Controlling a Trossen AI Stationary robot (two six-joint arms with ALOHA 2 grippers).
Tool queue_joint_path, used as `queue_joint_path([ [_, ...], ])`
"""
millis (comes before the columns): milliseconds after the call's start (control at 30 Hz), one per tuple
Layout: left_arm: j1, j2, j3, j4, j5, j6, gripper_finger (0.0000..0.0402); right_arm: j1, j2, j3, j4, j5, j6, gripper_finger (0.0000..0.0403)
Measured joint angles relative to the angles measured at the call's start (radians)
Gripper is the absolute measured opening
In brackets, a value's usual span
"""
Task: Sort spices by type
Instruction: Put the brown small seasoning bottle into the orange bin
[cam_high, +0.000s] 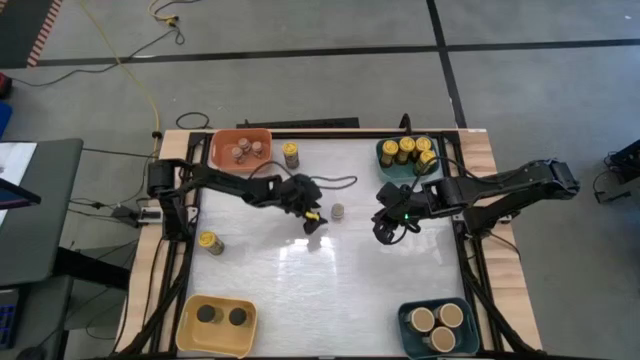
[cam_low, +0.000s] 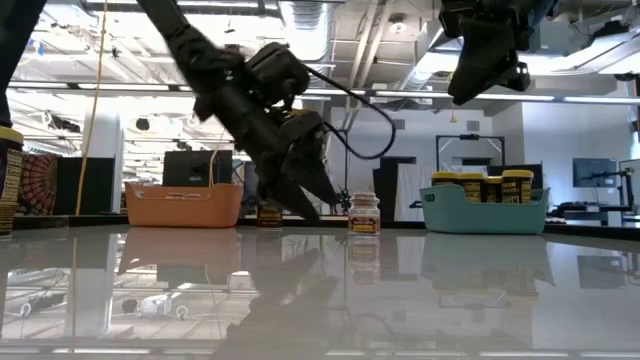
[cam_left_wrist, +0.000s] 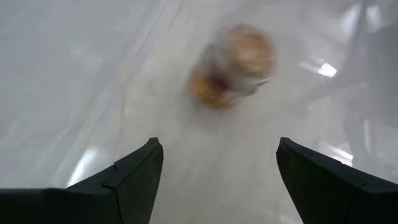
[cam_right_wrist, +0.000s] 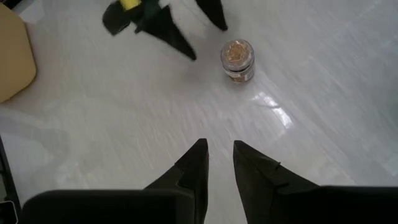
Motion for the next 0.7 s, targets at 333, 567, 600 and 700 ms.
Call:
queue_joint_path([
  [333,0.031,0.120,0.502,-0.577,-0.004,0.049,0.0300,0.000,0.000,0.000,0.000,0.000,-0.005,0.0103],
  [567,0.037,0.274,0.760,-0.792,-0.006,0.051,0.0300,0.000,0.000,0.000,0.003,0.000,-0.006,0.0103],
  [600,0.036,0.299,0.784,-0.814,-0.006,0.049,0.0300,0.000,0.000,0.000,0.003,0.000,-0.006,0.0103],
  [700,0.027,0.360,0.842,-0.862,-0.006,0.028,0.0300,0.000,0.000,0.000,0.003,0.000,-0.008,0.0103],
])
